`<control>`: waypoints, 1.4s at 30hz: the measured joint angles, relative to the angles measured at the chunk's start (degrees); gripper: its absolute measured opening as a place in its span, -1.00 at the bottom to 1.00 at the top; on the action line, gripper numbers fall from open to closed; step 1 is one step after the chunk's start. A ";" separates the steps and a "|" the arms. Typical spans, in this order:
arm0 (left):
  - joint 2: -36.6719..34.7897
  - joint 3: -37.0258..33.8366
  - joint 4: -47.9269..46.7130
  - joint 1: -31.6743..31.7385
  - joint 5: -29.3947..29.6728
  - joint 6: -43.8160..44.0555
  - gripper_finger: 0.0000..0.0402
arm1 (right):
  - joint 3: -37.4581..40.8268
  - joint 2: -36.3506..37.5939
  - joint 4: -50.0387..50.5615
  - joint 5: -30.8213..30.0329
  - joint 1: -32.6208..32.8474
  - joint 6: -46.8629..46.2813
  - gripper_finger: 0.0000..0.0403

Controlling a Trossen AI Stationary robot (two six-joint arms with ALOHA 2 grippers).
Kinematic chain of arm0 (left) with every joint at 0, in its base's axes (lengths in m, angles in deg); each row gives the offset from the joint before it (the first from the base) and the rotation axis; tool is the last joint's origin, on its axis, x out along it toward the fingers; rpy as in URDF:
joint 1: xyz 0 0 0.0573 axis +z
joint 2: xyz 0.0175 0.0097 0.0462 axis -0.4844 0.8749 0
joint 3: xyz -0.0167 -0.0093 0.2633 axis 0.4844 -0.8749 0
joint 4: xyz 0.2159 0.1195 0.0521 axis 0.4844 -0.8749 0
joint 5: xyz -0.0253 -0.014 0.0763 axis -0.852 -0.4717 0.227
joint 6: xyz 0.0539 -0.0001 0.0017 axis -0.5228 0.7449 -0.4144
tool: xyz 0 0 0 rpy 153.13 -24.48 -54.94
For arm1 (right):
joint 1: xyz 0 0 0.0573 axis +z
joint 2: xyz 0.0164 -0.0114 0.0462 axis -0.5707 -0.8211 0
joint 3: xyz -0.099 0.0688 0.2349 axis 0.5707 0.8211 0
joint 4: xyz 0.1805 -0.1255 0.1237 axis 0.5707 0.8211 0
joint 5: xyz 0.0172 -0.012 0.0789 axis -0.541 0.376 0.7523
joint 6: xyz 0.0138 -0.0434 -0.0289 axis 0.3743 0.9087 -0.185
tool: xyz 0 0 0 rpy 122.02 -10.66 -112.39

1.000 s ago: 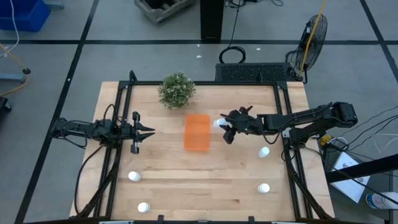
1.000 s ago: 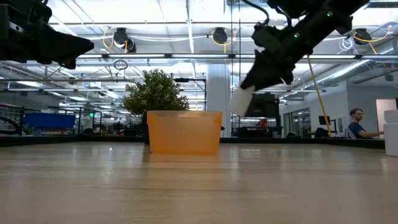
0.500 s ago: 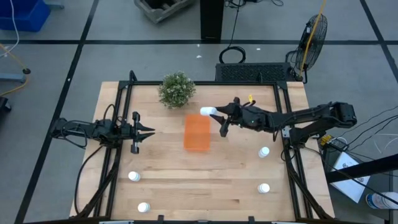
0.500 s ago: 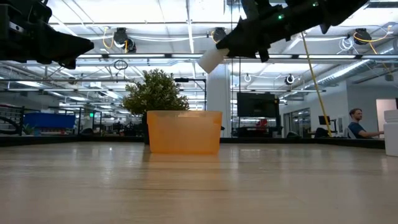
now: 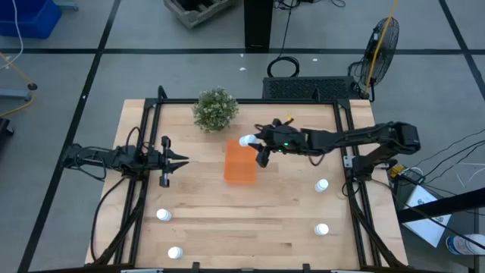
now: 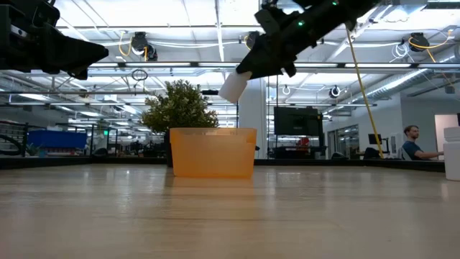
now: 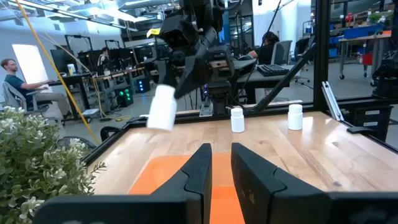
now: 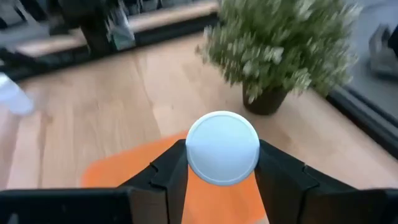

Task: Pick and place pill bottles into a basket
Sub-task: Put the white medicine bottle into the orange bin

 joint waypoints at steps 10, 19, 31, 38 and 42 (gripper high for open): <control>0.02 -0.02 -0.02 0.00 -0.04 0.00 -0.67 | -15.09 -11.16 18.41 7.54 -3.21 -0.26 -0.28; 0.00 0.00 0.12 -0.02 -0.04 0.00 -0.67 | -16.72 -17.51 21.22 11.99 -5.01 -0.29 -0.28; 0.00 0.00 0.02 0.00 -0.04 0.00 -0.67 | -16.71 -20.79 23.06 11.88 -5.47 -0.09 -0.27; 0.00 0.00 0.03 0.00 -0.04 0.02 -0.67 | -16.68 -22.07 23.30 11.99 -5.47 -0.20 -0.22; 0.01 -0.01 0.01 -0.01 -0.04 0.00 -0.67 | -16.83 -22.91 22.73 12.02 -5.44 -0.04 -0.22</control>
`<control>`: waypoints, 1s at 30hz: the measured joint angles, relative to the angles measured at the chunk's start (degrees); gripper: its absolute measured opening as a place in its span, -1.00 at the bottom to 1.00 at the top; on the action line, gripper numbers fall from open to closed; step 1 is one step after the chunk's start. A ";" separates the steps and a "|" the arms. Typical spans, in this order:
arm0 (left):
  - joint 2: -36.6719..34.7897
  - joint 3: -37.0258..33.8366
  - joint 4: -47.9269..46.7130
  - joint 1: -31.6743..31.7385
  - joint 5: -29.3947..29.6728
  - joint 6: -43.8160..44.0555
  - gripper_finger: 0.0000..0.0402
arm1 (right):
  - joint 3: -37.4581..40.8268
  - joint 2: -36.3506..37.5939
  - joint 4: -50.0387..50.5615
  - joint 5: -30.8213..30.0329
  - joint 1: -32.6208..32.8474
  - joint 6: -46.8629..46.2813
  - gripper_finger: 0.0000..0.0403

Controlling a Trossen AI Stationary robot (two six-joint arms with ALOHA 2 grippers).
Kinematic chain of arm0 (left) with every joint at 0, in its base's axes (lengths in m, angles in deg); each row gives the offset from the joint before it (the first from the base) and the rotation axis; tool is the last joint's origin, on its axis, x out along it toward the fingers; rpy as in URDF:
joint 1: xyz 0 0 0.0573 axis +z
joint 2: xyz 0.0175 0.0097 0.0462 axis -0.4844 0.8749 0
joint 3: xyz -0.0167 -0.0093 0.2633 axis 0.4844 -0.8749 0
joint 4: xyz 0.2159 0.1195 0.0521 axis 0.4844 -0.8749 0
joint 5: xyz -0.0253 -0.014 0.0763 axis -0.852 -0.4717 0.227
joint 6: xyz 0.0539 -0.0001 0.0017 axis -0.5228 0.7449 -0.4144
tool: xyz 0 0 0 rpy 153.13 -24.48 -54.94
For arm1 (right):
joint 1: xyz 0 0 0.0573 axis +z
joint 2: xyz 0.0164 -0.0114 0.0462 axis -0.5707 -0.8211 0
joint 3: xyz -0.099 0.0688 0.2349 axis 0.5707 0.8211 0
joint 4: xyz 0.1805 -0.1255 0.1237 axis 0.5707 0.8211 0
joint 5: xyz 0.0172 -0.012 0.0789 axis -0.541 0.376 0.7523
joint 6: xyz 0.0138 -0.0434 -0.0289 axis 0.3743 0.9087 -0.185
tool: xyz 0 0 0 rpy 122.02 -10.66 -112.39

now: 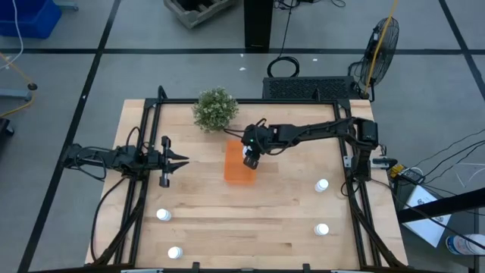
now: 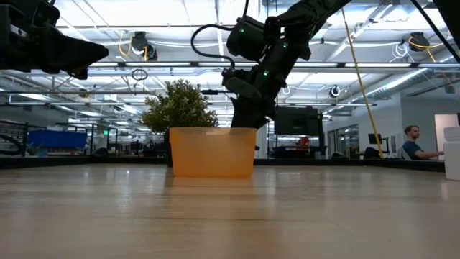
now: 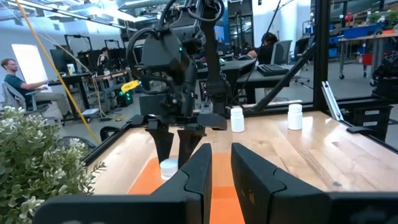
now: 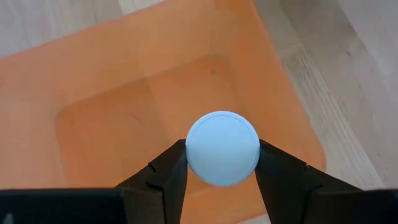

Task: Pick and place pill bottles into a basket
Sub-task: Put the white medicine bottle into the orange bin

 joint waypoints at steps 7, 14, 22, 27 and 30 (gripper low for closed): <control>-0.01 0.01 -0.01 -0.01 0.00 0.02 -0.67 | 0.15 0.24 -1.43 0.04 0.16 0.60 -0.11; -0.01 0.01 -0.02 0.00 0.00 0.00 -0.67 | 0.17 0.56 -1.60 -0.05 0.49 1.68 -0.06; -0.01 0.01 -0.01 -0.01 0.00 0.00 -0.67 | 0.17 3.07 -2.02 -0.27 0.48 2.14 -0.05; 0.00 0.00 0.01 0.00 0.00 0.01 -0.67 | 0.17 6.79 0.04 -0.23 0.86 2.37 -0.07; 0.01 0.01 0.01 0.00 0.00 0.00 -0.67 | 0.17 9.60 2.28 -0.25 1.46 2.04 -0.06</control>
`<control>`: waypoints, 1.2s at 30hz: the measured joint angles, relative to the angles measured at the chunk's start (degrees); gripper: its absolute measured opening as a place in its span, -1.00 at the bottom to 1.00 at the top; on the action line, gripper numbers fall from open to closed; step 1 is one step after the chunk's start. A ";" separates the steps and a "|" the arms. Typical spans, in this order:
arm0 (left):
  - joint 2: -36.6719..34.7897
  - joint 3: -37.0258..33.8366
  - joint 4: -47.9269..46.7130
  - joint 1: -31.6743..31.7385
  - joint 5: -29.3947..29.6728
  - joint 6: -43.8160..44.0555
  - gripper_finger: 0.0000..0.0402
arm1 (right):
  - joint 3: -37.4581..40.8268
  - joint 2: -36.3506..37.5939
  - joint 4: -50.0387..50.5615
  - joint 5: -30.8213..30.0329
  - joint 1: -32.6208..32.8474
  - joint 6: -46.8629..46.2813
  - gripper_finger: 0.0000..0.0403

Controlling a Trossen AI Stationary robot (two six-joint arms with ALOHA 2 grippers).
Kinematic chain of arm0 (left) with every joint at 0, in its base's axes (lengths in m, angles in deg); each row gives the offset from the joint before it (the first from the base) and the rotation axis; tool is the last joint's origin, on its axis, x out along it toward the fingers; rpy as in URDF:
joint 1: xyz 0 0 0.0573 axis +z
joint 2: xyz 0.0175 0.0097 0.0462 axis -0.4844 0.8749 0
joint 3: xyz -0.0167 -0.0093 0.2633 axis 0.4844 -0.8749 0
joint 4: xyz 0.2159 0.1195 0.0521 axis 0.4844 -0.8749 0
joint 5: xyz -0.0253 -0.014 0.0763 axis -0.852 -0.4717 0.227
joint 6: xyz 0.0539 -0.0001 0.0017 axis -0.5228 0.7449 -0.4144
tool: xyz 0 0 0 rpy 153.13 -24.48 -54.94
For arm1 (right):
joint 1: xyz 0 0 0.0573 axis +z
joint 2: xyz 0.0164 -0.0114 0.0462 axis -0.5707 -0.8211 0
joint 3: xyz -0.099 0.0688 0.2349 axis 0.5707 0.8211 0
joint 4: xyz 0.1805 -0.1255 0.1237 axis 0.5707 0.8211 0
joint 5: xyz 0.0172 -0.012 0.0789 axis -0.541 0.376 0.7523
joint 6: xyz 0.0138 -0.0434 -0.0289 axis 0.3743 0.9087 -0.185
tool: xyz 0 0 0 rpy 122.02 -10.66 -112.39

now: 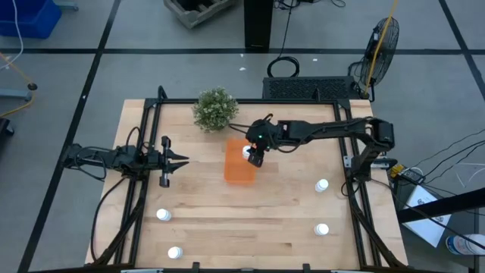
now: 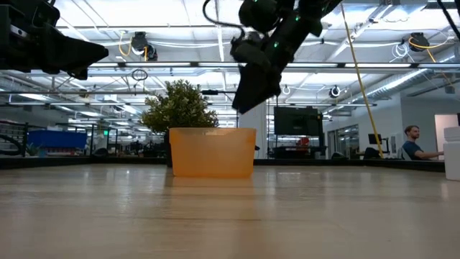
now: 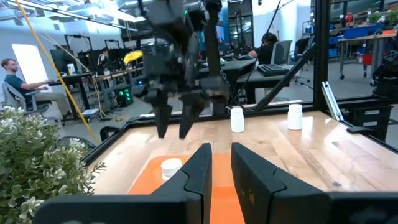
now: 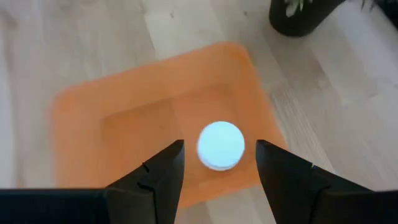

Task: Pick and place pill bottles into a basket
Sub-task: Put the white medicine bottle into the orange bin

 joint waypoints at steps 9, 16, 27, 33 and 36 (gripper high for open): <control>-0.02 0.00 -0.02 -0.01 0.00 0.00 -0.67 | 0.00 8.49 11.44 0.04 3.99 -5.48 -0.06; -0.02 0.00 -0.02 0.00 0.00 0.00 -0.67 | 0.00 13.46 24.28 -0.18 8.38 -16.12 -0.05; -0.02 0.00 -0.02 0.01 0.00 0.00 -0.67 | 0.00 16.34 41.13 -0.42 16.27 -33.57 -0.02; -0.02 -0.01 -0.02 0.01 0.00 0.01 -0.67 | 0.28 16.32 51.81 -3.38 21.55 -42.72 0.00; -0.01 0.00 -0.02 0.00 0.00 0.01 -0.67 | 1.48 16.77 56.20 -4.56 24.44 -48.61 0.00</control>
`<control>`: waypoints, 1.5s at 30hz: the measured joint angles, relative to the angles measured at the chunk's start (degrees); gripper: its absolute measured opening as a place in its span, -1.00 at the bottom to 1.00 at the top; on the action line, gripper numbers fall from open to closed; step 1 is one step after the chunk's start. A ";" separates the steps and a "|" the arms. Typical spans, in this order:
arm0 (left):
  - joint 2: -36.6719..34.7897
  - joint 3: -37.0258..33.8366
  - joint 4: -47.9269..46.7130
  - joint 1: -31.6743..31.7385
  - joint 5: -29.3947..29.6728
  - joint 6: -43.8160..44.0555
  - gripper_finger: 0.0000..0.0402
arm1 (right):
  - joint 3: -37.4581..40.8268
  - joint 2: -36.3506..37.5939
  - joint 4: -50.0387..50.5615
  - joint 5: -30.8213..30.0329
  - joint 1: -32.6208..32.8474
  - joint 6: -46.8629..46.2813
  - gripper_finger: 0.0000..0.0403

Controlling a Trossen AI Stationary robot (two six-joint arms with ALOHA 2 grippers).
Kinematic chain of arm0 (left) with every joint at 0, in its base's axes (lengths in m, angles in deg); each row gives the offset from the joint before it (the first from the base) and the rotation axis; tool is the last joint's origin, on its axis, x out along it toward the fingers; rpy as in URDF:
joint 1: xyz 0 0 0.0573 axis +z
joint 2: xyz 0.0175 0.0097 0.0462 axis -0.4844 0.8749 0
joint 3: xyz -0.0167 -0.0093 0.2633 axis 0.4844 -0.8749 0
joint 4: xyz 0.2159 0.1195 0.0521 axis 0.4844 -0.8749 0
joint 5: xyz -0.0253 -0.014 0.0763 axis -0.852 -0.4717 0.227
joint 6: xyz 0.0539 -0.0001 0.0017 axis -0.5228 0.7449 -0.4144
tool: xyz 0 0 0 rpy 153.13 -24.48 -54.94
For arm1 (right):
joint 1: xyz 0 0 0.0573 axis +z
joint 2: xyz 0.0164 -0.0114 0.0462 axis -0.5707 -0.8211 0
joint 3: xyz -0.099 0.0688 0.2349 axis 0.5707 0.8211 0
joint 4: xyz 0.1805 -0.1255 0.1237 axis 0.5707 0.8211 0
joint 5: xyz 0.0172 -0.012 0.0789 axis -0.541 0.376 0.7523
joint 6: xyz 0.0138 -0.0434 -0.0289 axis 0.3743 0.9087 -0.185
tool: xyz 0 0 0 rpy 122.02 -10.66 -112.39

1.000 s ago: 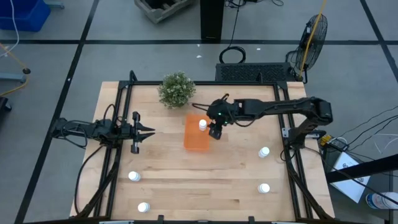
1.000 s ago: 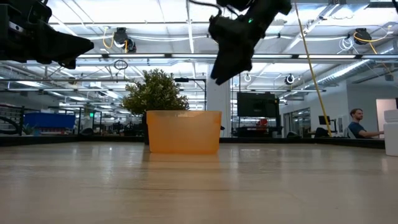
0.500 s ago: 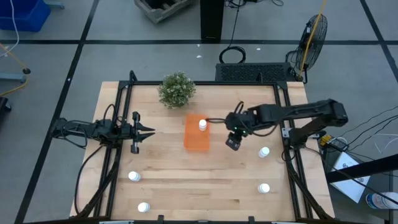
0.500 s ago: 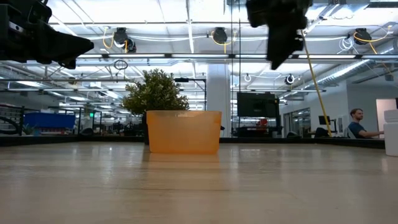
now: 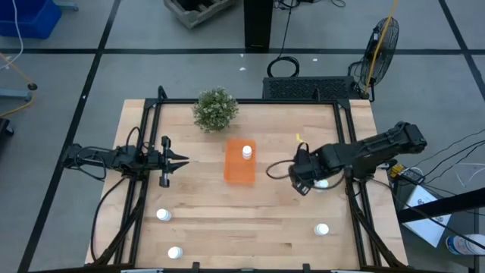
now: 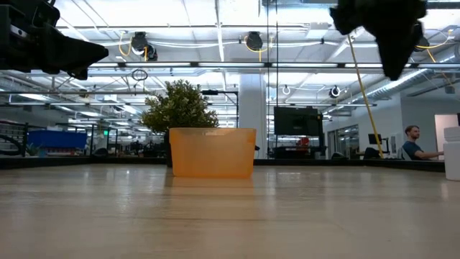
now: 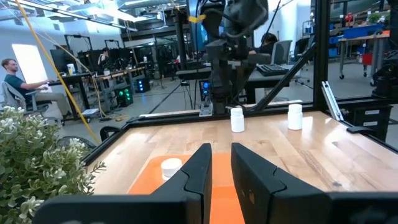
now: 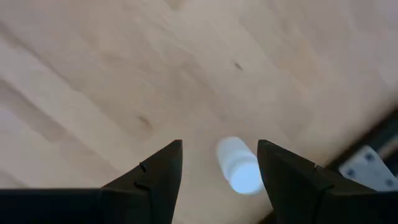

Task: Pick and place pill bottles into a basket
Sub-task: Put the white medicine bottle into the orange bin

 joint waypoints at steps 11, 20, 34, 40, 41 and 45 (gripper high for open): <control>-0.01 0.00 0.01 -0.01 0.00 -0.01 -0.67 | 12.50 5.08 1.35 3.35 6.80 -14.91 0.24; 0.00 0.00 0.00 0.00 0.00 -0.01 -0.67 | 22.20 10.66 -7.01 3.91 8.37 -19.40 0.47; -0.01 0.00 0.00 -0.01 0.00 -0.01 -0.67 | 29.86 11.38 -15.28 4.78 8.34 -19.04 0.45; -0.01 0.00 0.00 0.01 0.00 -0.01 -0.67 | 29.86 11.38 -17.00 4.71 8.32 -18.94 0.35; -0.01 0.00 0.00 -0.01 0.00 0.00 -0.67 | 29.86 11.38 -17.32 4.69 8.32 -18.89 0.32; 0.00 0.00 0.00 -0.01 0.00 -0.01 -0.67 | 29.86 11.36 -17.91 4.67 8.32 -18.94 0.18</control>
